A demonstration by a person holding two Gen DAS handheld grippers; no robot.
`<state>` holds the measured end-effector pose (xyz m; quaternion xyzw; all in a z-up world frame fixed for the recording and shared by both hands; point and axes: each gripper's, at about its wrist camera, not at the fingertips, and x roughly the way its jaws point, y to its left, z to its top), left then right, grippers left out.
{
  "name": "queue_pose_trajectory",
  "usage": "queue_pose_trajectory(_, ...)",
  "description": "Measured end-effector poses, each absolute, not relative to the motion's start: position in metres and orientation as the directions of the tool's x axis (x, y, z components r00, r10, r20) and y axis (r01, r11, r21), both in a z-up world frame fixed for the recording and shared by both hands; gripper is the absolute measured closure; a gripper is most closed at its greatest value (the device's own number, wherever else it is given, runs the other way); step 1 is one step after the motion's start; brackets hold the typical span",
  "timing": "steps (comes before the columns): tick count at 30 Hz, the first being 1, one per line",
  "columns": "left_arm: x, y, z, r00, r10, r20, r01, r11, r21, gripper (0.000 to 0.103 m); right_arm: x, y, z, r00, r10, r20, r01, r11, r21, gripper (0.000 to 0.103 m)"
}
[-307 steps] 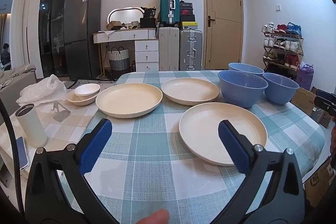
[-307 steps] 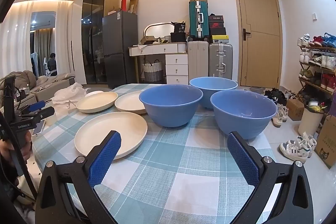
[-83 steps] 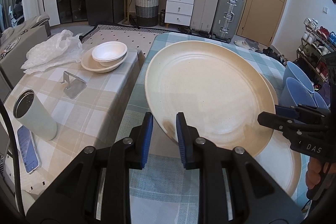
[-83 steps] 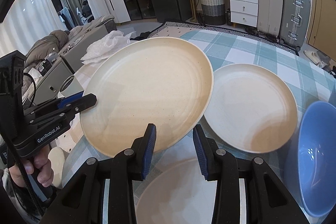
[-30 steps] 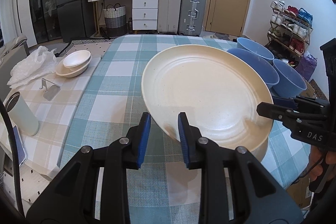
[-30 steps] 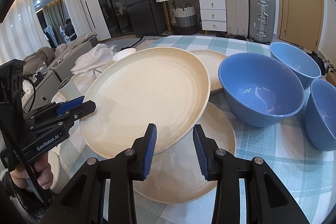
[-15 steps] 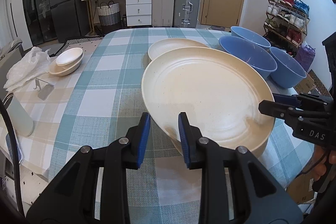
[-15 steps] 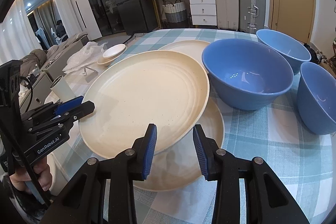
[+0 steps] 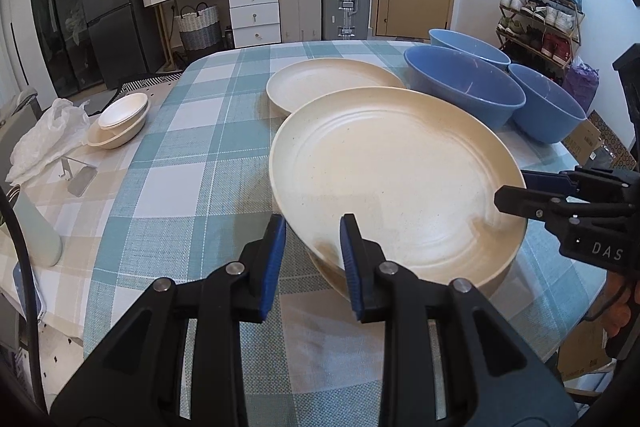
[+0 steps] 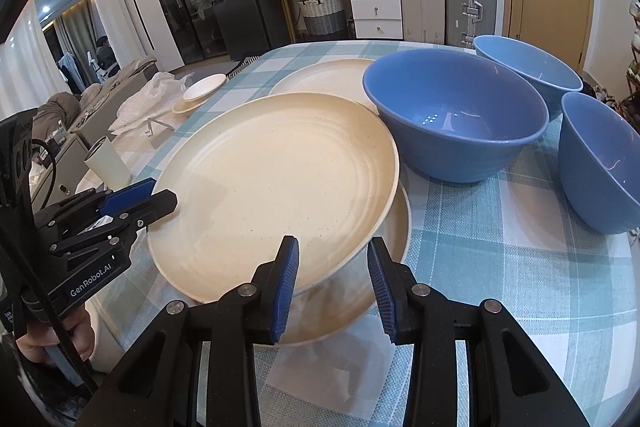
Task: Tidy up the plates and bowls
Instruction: 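Lower the cream plate onto the other cream plate and open the right gripper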
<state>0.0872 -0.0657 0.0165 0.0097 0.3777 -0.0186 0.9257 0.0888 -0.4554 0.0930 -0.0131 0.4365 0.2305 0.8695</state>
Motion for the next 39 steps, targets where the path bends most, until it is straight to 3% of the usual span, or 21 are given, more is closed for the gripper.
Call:
queue_pose_trajectory(16,0.088,-0.080,-0.008,0.691,0.012,-0.723,0.055,0.996,0.069,0.078,0.087,-0.451,0.077,0.516,0.331,-0.790,-0.393,0.911,0.125,0.066)
queue_pose_trajectory(39,0.085,-0.088,-0.021,0.656,-0.010,-0.755,0.090,0.994,0.065,0.075,0.077,-0.454,0.066,0.523,0.286,-0.803,-0.380,0.921,0.081,0.064)
